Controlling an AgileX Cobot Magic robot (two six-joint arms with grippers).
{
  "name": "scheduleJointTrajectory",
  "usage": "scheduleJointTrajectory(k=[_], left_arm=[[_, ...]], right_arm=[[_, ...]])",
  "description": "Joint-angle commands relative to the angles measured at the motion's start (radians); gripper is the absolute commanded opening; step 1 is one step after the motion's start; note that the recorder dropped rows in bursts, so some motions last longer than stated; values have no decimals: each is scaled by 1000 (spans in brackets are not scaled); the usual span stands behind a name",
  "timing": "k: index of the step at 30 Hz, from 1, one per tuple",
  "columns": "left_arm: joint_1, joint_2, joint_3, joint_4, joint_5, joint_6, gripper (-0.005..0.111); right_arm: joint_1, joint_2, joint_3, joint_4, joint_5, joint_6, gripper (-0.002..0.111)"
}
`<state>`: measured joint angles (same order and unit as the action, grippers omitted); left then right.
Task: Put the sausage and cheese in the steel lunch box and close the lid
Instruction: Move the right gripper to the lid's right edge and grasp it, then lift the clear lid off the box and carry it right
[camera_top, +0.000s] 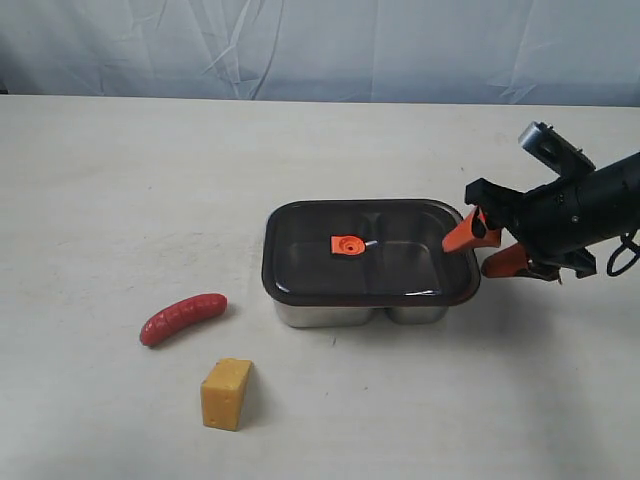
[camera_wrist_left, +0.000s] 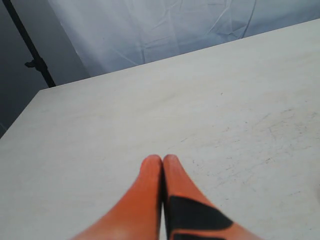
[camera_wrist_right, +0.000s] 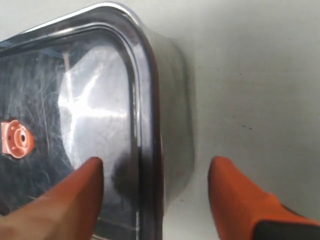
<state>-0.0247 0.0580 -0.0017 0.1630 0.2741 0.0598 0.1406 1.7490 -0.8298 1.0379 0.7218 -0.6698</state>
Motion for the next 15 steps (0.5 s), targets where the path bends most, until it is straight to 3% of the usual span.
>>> scheduleJointTrajectory(k=[1,6,15], left_arm=[[3,-5,2,0,-14,-4,0],[3,-5,2,0,-14,-4,0],[3,-5,2,0,-14,-4,0]], right_arm=[[0,2,-5,5,10,-14,40],[0,2,-5,-1,19,-14,1],[0,-34,-5,-1,42,-14,0]])
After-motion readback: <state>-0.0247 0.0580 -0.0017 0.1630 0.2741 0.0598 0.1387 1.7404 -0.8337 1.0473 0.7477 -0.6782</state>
